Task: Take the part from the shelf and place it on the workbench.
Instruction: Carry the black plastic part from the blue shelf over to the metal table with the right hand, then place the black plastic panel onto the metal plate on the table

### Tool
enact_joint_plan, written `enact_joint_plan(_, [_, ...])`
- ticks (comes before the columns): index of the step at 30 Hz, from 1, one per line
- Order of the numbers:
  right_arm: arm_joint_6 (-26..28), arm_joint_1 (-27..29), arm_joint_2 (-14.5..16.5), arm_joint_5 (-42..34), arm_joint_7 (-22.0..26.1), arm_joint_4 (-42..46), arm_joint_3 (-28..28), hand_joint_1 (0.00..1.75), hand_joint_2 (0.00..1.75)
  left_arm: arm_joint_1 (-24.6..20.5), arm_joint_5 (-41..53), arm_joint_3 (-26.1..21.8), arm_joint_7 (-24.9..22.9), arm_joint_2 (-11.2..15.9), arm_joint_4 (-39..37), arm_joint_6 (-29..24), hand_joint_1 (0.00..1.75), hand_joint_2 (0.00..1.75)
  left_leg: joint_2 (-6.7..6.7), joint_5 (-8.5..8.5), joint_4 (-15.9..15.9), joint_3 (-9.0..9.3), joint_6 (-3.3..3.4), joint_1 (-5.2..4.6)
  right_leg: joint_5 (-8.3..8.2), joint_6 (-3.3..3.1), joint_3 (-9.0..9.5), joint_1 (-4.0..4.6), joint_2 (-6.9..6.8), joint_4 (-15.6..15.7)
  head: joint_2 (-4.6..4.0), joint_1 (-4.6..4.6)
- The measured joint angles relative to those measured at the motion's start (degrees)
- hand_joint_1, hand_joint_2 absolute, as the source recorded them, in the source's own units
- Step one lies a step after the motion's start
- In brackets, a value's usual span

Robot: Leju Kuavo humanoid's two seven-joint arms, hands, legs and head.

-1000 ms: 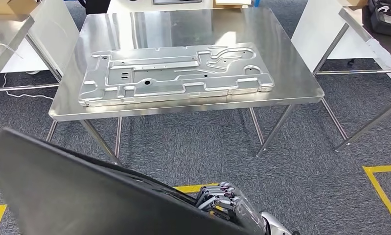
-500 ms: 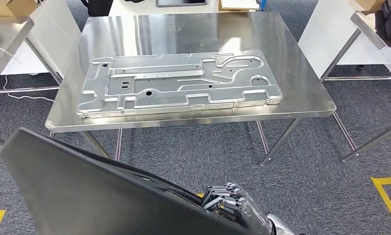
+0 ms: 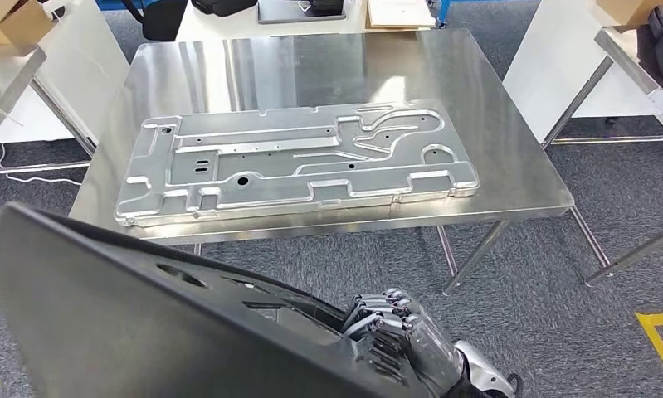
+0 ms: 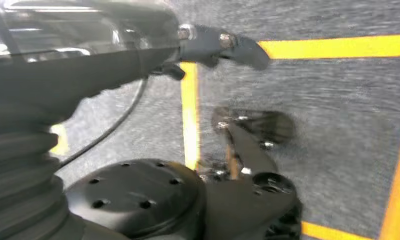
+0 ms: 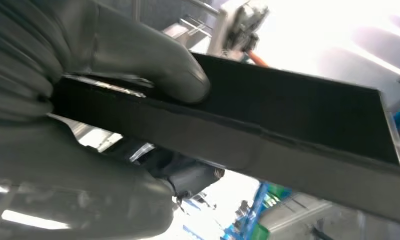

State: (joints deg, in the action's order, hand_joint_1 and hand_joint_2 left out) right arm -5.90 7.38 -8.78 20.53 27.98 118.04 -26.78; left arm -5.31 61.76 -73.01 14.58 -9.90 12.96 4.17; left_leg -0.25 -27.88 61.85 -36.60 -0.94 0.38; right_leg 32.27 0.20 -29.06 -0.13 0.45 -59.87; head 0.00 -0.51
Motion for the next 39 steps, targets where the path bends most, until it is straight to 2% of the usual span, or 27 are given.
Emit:
enact_joint_plan(2, [0.1, -1.0, -0.4, 0.0, 0.1, 0.0, 0.8, 1.75, 1.75, -0.1, -0.1, -0.2, 0.5, 0.0, 0.0, 0.0, 0.00, 1.75, 0.02, 0.48, -0.3, 0.46, 0.50, 0.19, 0.08, 0.47, 0.00, 0.01, -0.02, -0.6, 0.00, 0.01])
enact_joint_plan(3, [0.2, -1.6, -0.6, 0.0, 0.1, 0.0, 1.3, 1.75, 1.75, -0.2, -0.1, -0.2, 0.7, 0.0, 0.0, 0.0, 0.00, 1.75, -0.01, 0.35, -0.5, 0.87, 0.79, 0.33, 0.24, 0.68, -0.68, -0.04, -0.04, -2.0, 0.00, -0.01])
enact_joint_plan(4, [0.2, -2.2, -0.9, 0.0, 0.1, -0.1, 1.8, 1.75, 1.75, -0.3, -0.1, -0.3, 0.9, 0.0, 0.1, 0.0, 0.00, 1.75, -0.04, 0.21, -0.8, 1.30, 1.03, 0.49, 0.78, 0.90, -2.04, -0.12, -0.05, -4.3, 0.00, -0.02])
enact_joint_plan(7, [0.3, -3.3, -1.6, 0.0, 0.1, -0.4, 3.2, 1.75, 1.75, -0.5, -0.1, -0.3, 1.1, 0.0, 0.1, 0.1, 0.00, 1.75, -0.10, -0.64, -1.1, 2.27, 1.42, 0.77, 4.38, 1.43, -8.94, -0.44, -0.05, -14.3, 0.00, -0.03])
enact_joint_plan(8, [0.3, -3.4, -1.8, 0.0, 0.1, -0.5, 3.6, 1.75, 1.75, -0.5, -0.1, -0.4, 1.1, 0.0, 0.1, 0.2, 0.00, 1.75, -0.17, -1.02, -1.1, 2.67, 1.37, 0.87, 4.85, 1.55, -10.70, -0.54, -0.06, -16.0, 0.00, -0.03])
enact_joint_plan(9, [0.3, -3.5, -2.0, 0.0, 0.1, -0.6, 3.9, 1.75, 1.75, -0.5, -0.1, -0.4, 1.1, -0.1, 0.1, 0.2, 0.00, 1.75, -0.25, -1.45, -1.1, 3.20, 1.24, 1.00, 4.11, 1.70, -11.52, -0.62, -0.06, -15.9, 0.00, -0.03])
enact_joint_plan(10, [0.3, -3.6, -2.1, 0.0, 0.1, -0.7, 4.1, 1.75, 1.75, -0.5, -0.1, -0.4, 1.1, -0.1, 0.1, 0.2, 0.00, 1.75, -0.33, -1.92, -1.1, 3.86, 1.03, 1.18, 2.04, 1.84, -11.33, -0.70, -0.06, -13.7, 0.00, -0.03])
enact_joint_plan(12, [0.3, -3.8, -2.4, 0.0, 0.1, -0.8, 4.6, 1.75, 1.75, -0.5, -0.1, -0.5, 1.2, -0.1, 0.1, 0.2, 0.00, 1.75, -0.45, -2.98, -1.1, 5.30, 0.34, 1.50, -3.53, 2.20, -9.48, -0.86, -0.10, -6.3, 0.00, -0.03])
enact_joint_plan(13, [0.3, -3.8, -2.5, 0.0, 0.1, -0.9, 4.7, 1.75, 1.75, -0.6, 0.0, -0.5, 1.2, -0.1, 0.1, 0.2, 0.00, 1.75, -0.47, -3.41, -1.1, 5.70, -0.06, 1.53, -5.00, 2.17, -8.80, -0.82, -0.15, -3.3, 0.00, -0.08])
enact_joint_plan(14, [0.3, -3.8, -2.5, 0.0, 0.1, -0.9, 4.9, 1.75, 1.75, -0.6, 0.0, -0.5, 1.2, -0.1, 0.1, 0.2, 0.00, 1.75, -0.47, -3.75, -1.2, 5.94, -0.47, 1.44, -5.76, 1.99, -8.41, -0.74, -0.18, -1.7, 0.00, -0.11])
enact_joint_plan(17, [0.4, -3.5, -2.7, 0.0, 0.1, -1.1, 5.2, 1.75, 1.75, -0.6, 0.1, -0.5, 1.2, 0.0, 0.1, 0.2, 0.00, 1.75, -0.33, -3.99, -1.3, 6.44, -1.33, 1.09, -5.46, 0.74, -7.76, -0.72, -0.13, -1.0, 0.00, -0.16])
enact_joint_plan(18, [0.5, -3.4, -2.7, 0.0, 0.1, -1.1, 5.3, 1.75, 1.75, -0.7, 0.1, -0.5, 1.2, 0.0, 0.1, 0.2, 0.00, 1.75, -0.27, -3.90, -0.2, 6.17, -1.46, 1.07, -5.21, 0.34, -7.25, -0.82, -0.11, -0.9, 0.00, -0.15])
enact_joint_plan(20, [0.6, -3.3, -2.7, 0.1, 0.2, -1.1, 5.3, 1.75, 1.75, -0.8, 0.2, -0.5, 1.2, 0.0, 0.1, 0.2, 0.00, 1.75, -0.20, -4.72, 5.1, 3.47, -1.59, 1.01, -4.56, -0.41, -6.02, -0.89, -0.15, -0.6, 0.00, -0.11])
enact_joint_plan(22, [0.8, -3.1, -2.8, 0.1, 0.3, -1.1, 5.3, 1.75, 1.75, -0.7, 0.4, -0.5, 1.2, 0.0, 0.1, 0.2, 0.00, 1.75, -0.18, -7.55, 12.2, -0.96, -1.58, 0.81, -3.68, -0.96, -4.99, -0.70, -0.15, -0.6, 0.00, -0.10])
enact_joint_plan(23, [0.9, -3.0, -2.8, 0.3, 0.3, -1.1, 5.4, 1.75, 1.75, -0.6, 0.4, -0.5, 1.2, 0.0, 0.1, 0.2, 0.00, 1.75, -0.19, -8.67, 14.4, -2.71, -1.52, 0.69, -3.22, -1.09, -4.44, -0.57, -0.09, -0.6, 0.00, -0.10])
enact_joint_plan(24, [1.0, -2.8, -2.8, 0.4, 0.3, -1.1, 5.4, 1.75, 1.75, -0.6, 0.4, -0.5, 1.2, 0.0, 0.1, 0.2, 0.00, 1.75, -0.19, -8.75, 14.8, -3.69, -1.38, 0.54, -2.74, -1.16, -3.80, -0.40, 0.00, -0.6, 0.00, -0.10])
enact_joint_plan(25, [1.1, -2.8, -2.8, 0.6, 0.3, -1.1, 5.4, 1.75, 1.75, -0.6, 0.5, -0.5, 1.2, 0.0, 0.1, 0.2, 0.00, 1.75, -0.19, -7.43, 13.1, -3.74, -1.12, 0.36, -2.24, -1.17, -3.07, -0.25, 0.08, -0.6, 0.00, -0.10])
enact_joint_plan(27, [1.3, -2.7, -2.8, 1.1, 0.3, -1.1, 5.6, 1.75, 1.75, -0.6, 0.5, -0.5, 1.2, 0.0, 0.1, 0.2, 0.00, 1.75, -0.20, -2.21, 6.1, -2.10, -0.23, -0.21, -1.21, -1.11, -1.78, -0.06, 0.13, -0.5, 0.00, -0.10])
enact_joint_plan(29, [1.7, -2.9, -2.9, 1.7, 0.3, -1.1, 6.0, 1.75, 1.75, -0.6, 0.6, -0.5, 1.3, 0.1, 0.1, 0.2, 0.00, 1.75, -0.16, 0.49, 1.0, -0.84, 0.59, -0.74, -0.36, -0.78, -1.21, 0.06, 0.17, -0.4, 0.00, -0.10])
enact_joint_plan(31, [2.2, -3.1, -2.9, 2.3, 0.1, -1.0, 6.4, 1.75, 1.75, -0.6, 0.7, -0.5, 1.3, 0.1, 0.1, 0.2, 0.00, 1.75, -0.10, 0.39, -0.1, -0.53, 1.07, -0.90, -0.09, -0.20, -0.78, 0.19, 0.21, -0.4, 0.00, -0.10])
enact_joint_plan(33, [2.8, -3.7, -3.1, 3.0, -0.5, -0.8, 7.0, 1.75, 1.75, -0.6, 0.9, -0.5, 1.6, 0.1, 0.1, 0.2, 0.00, 1.75, -0.06, 0.76, -0.7, 0.31, 1.57, -0.62, 0.15, 0.32, -0.37, 0.23, 0.17, -1.0, 0.00, -0.10])
enact_joint_plan(34, [3.1, -4.4, -3.4, 3.4, -1.1, -0.8, 7.5, 1.75, 1.75, -0.7, 1.0, -0.5, 1.9, 0.1, 0.1, 0.2, 0.00, 1.75, -0.03, 0.72, -1.0, 0.83, 1.83, -0.44, 0.64, 0.57, -0.83, 0.20, 0.16, -2.1, 0.00, -0.13])
enact_joint_plan(35, [3.4, -5.5, -3.7, 3.8, -2.0, -0.8, 8.2, 1.75, 1.75, -0.7, 1.2, -0.5, 2.1, 0.1, 0.1, 0.2, 0.00, 1.75, 0.00, 0.67, -1.2, 1.26, 2.02, -0.25, 1.59, 0.84, -2.14, 0.08, 0.14, -4.5, 0.00, -0.16])
enact_joint_plan(38, [4.0, -9.4, -5.4, 6.0, -5.4, -1.3, 11.5, 1.75, 1.75, -0.9, 1.7, -0.2, 2.6, 0.1, 0.1, 0.5, 0.00, 1.75, 0.02, 0.02, -1.3, 1.85, 2.29, 0.01, 5.04, 1.63, -8.72, -0.40, 0.12, -13.9, 0.00, -0.21])
enact_joint_plan(39, [4.1, -10.8, -6.0, 7.1, -6.4, -1.7, 12.7, 1.75, 1.75, -0.9, 1.9, -0.1, 2.7, 0.0, 0.1, 0.6, 0.00, 1.75, -0.04, -0.26, -1.3, 2.13, 2.24, 0.11, 4.77, 1.85, -10.12, -0.55, 0.12, -14.9, 0.00, -0.21])
